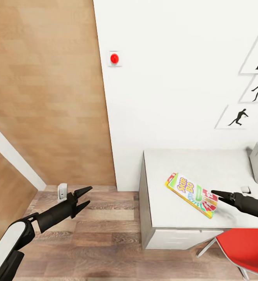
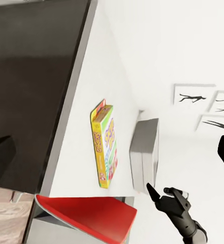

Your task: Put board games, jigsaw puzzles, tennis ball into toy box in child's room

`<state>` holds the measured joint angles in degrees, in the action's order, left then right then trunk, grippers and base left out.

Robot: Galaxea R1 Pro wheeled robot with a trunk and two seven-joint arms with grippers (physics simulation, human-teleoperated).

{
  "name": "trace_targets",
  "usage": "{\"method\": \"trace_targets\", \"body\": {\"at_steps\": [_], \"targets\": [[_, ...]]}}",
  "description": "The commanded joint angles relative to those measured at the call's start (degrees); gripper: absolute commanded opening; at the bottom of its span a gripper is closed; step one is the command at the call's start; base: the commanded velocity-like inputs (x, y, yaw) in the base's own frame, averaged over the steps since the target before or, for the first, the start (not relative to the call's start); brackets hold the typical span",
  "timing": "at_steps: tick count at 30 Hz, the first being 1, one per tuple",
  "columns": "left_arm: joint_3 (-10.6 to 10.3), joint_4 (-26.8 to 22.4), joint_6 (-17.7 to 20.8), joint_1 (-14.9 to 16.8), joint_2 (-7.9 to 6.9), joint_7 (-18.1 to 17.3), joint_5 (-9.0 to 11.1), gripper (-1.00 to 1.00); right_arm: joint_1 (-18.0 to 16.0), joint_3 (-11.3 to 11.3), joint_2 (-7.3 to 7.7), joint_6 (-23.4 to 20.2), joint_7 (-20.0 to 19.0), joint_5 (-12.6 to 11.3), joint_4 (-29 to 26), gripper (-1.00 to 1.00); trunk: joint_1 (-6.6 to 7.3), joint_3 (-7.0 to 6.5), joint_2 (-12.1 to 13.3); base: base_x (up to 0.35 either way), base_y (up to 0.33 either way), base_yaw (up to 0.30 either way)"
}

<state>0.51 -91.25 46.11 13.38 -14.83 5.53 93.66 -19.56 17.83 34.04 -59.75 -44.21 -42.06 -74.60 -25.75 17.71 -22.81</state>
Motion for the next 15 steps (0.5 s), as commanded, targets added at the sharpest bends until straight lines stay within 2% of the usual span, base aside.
{"method": "trace_targets", "body": {"at_steps": [1, 15], "targets": [[0.1, -0.1, 0.2, 0.0, 0.0, 0.6, 0.6, 1.0, -0.1, 0.1, 0.0, -0.2, -0.4, 0.2, 0.0, 1.0, -0.04, 0.1, -0.1, 0.04, 0.011, 0.0], [0.0, 0.1, 0.2, -0.1, 0.06, 0.6, -0.3, 1.0, -3.8, 0.0, 0.04, -0.2, -0.3, 0.4, 6.9, 1.0, -0.04, 0.1, -0.1, 0.015, 0.004, 0.0]]}}
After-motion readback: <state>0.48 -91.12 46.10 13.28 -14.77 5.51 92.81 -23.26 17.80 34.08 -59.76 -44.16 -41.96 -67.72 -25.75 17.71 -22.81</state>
